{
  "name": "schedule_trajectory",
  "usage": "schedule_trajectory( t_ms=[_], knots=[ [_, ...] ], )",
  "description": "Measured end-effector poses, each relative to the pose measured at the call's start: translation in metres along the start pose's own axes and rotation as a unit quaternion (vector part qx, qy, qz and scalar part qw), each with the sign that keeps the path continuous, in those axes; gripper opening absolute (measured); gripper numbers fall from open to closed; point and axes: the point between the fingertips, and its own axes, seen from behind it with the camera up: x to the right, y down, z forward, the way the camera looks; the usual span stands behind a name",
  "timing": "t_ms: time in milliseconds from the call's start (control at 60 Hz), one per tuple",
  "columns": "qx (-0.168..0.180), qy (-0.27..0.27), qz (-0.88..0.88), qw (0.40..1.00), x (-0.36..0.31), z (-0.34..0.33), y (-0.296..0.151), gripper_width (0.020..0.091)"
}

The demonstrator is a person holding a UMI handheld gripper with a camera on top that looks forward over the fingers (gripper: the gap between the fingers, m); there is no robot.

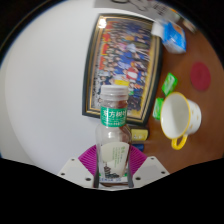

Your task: Pour water

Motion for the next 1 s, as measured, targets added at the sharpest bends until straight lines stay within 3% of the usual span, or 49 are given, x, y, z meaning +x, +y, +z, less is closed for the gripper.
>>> schedule_trajectory(
  t_ms=[150,267,350,583,933,1000],
  knots=[
    [0.067,0.047,-0.238,0.968,-0.02,-0.03,-0.068,0.0386],
    [0.119,0.095,-0.383,0.911,-0.023,-0.054,-0.129,0.0387],
    [0.135,0.145,-0.475,0.858,-0.004,-0.067,-0.166,0.0385],
    [0.104,0.243,-0.608,0.749,0.092,-0.072,-0.214,0.0384],
    [0.069,0.286,-0.608,0.738,0.188,-0.072,-0.222,0.0397],
    [0.085,0.273,-0.605,0.743,0.187,-0.074,-0.223,0.0419]
  ],
)
